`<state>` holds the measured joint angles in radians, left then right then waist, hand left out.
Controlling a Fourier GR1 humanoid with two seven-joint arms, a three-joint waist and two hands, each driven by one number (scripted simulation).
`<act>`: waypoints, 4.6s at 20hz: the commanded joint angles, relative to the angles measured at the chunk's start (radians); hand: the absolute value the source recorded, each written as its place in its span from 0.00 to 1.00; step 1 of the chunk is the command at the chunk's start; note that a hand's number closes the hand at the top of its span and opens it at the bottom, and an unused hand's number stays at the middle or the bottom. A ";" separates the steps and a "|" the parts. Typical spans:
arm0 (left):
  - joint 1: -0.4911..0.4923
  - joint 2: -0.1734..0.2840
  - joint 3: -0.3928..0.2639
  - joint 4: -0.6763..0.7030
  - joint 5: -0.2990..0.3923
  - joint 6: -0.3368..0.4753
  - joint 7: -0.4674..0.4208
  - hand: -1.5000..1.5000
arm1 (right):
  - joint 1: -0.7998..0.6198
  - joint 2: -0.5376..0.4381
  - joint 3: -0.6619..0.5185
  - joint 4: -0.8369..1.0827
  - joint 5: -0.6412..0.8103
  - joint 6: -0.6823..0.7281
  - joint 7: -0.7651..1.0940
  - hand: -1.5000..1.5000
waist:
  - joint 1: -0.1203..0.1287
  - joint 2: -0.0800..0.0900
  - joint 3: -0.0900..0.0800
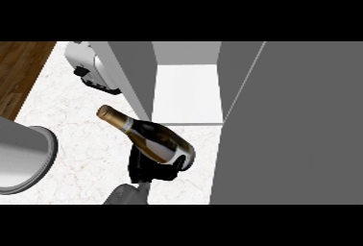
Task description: Pick up the wine, place it into the cabinet and close the cabinet
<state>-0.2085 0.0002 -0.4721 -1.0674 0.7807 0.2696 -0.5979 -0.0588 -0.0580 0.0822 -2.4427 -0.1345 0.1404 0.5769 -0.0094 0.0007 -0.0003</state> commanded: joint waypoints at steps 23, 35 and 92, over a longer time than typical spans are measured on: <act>-0.523 0.000 0.029 0.488 0.298 0.022 -0.100 1.00 | -0.079 0.012 -0.047 0.093 -0.061 0.003 -0.053 0.00 | -0.010 0.005 0.000; -0.688 0.000 0.050 0.631 0.361 0.007 -0.105 1.00 | 0.020 0.027 -0.017 0.065 -0.045 0.029 -0.103 0.00 | -0.023 0.006 0.000; -0.802 0.000 -0.236 0.737 0.715 0.197 -0.181 0.00 | -0.082 0.034 0.011 0.189 -0.047 0.061 -0.176 0.00 | -0.106 0.031 -0.001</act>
<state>-0.9986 0.0000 -0.6625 -0.3620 1.5104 0.4529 -0.7745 -0.1273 -0.0332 0.0883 -2.2762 -0.2018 0.2095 0.4138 -0.1330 0.0326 -0.0012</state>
